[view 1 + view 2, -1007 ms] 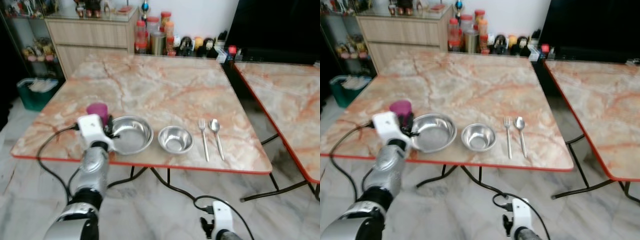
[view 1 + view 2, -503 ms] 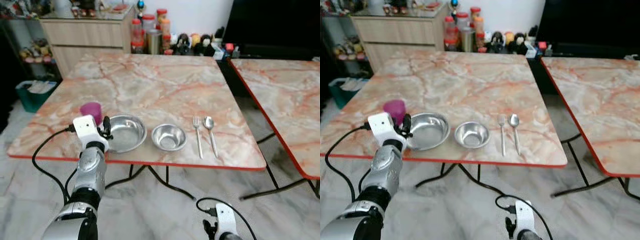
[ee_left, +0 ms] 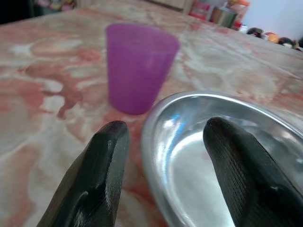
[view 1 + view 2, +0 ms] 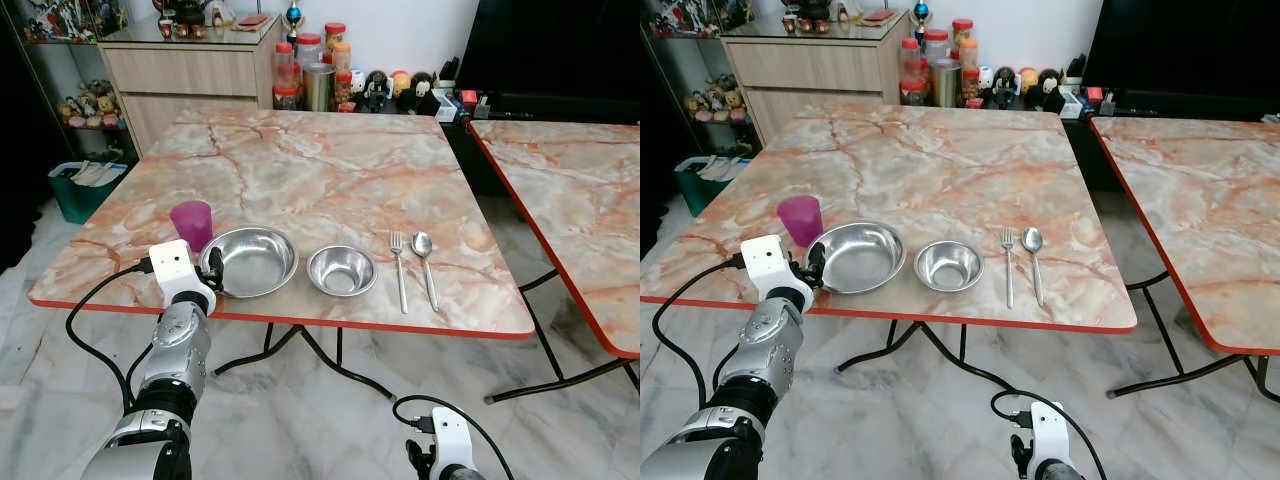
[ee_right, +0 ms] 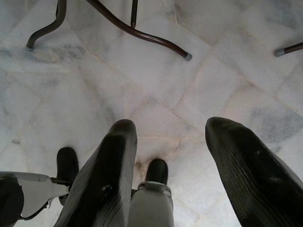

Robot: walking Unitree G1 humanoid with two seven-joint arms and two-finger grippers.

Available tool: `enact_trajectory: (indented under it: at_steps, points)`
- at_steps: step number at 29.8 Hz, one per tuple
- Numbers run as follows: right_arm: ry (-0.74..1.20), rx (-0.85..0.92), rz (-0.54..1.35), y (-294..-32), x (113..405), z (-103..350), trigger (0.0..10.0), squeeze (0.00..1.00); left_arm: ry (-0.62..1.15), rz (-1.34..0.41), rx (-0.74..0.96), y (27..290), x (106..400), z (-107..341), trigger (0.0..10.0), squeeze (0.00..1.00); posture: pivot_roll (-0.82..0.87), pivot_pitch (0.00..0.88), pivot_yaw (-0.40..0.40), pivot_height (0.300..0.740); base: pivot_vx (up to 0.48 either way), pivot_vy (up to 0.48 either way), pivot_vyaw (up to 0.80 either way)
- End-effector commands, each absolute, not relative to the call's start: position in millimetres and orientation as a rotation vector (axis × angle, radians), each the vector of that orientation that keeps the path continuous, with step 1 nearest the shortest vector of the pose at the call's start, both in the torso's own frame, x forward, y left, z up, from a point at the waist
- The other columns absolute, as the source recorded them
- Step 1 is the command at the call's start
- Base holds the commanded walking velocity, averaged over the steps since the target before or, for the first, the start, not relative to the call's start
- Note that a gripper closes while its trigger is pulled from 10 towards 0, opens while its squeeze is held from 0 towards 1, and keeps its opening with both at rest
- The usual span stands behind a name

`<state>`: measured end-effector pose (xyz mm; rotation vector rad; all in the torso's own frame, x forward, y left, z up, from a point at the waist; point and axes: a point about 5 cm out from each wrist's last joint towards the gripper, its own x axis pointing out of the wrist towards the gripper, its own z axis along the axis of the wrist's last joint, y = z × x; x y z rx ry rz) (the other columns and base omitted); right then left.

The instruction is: Setting the table

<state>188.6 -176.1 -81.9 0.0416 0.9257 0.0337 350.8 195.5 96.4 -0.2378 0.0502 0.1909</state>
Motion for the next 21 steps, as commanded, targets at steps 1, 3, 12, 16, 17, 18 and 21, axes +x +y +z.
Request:
enact_trajectory:
  at_steps: [1, 3, 12, 16, 17, 18, 21]
  points:
    - [0.929, 0.038, 0.039, -176, 190, -81, 10.0, 0.0, 0.061, 0.213, -0.244, 197, 356, 101, 10.0, 0.0, 0.03, 0.0, -0.035, 0.74, 0.0, 0.0, 0.0]
    - [0.93, 0.035, 0.04, -176, 189, -82, 10.0, 0.0, 0.077, 0.258, -0.304, 201, 357, 100, 10.0, 0.0, 0.03, 0.0, -0.033, 0.74, 0.0, 0.0, 0.0]
    - [0.931, 0.037, 0.042, -177, 188, -82, 10.0, 0.0, 0.159, 0.224, -0.332, 203, 361, 97, 10.0, 0.0, 0.02, 0.0, -0.021, 0.74, 0.0, 0.0, 0.0]
    - [0.931, 0.039, 0.043, -176, 188, -82, 10.0, 0.0, 0.179, 0.218, -0.326, 205, 361, 95, 10.0, 0.0, 0.02, 0.0, -0.017, 0.74, 0.0, 0.0, 0.0]
    - [0.932, 0.039, 0.044, -176, 187, -82, 10.0, 0.0, 0.183, 0.221, -0.316, 206, 360, 94, 10.0, 0.0, 0.01, 0.0, -0.015, 0.74, 0.0, 0.0, 0.0]
    - [0.934, 0.038, 0.046, -176, 187, -83, 10.0, 0.0, 0.19, 0.224, -0.317, 207, 360, 94, 10.0, 0.0, 0.01, 0.0, -0.015, 0.74, 0.0, 0.0, 0.0]
    - [0.936, 0.038, 0.05, -175, 187, -83, 10.0, 0.0, 0.213, 0.23, -0.313, 212, 359, 91, 10.0, 0.0, 0.01, 0.0, -0.017, 0.74, 0.0, 0.0, 0.0]
